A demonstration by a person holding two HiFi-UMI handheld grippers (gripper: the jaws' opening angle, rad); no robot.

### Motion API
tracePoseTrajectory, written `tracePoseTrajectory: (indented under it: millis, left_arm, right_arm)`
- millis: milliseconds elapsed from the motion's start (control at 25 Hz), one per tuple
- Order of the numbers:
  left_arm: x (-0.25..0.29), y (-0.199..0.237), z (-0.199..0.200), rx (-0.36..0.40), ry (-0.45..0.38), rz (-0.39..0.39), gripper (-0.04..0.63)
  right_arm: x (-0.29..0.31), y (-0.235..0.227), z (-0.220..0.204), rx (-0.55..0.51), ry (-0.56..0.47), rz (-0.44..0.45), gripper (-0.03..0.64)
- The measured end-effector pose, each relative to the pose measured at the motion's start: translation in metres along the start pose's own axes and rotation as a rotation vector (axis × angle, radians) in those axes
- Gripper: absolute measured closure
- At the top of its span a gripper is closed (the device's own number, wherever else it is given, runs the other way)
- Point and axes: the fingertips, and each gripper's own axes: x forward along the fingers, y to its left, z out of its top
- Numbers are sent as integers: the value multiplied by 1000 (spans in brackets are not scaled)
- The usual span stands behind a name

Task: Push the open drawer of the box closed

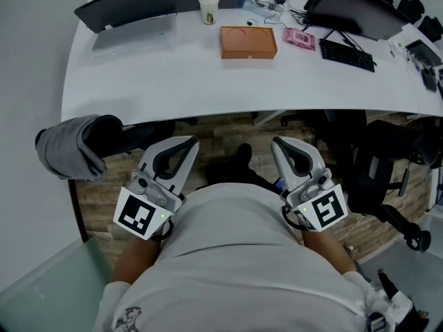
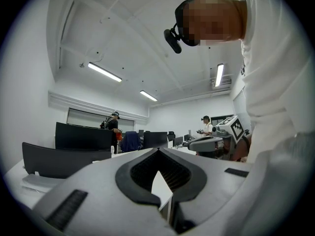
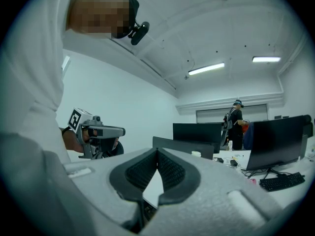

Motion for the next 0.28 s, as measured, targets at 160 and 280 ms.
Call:
tracePoseTrajectory:
  millis: [160, 280]
  left_arm:
    - [-2, 3, -1, -3, -3, 2, 597]
    - [-4, 4, -1, -4, -5, 1, 597]
  right_arm:
    - [3, 1, 1, -6, 0, -1, 615]
    - [4, 4, 2, -7, 0, 1, 615]
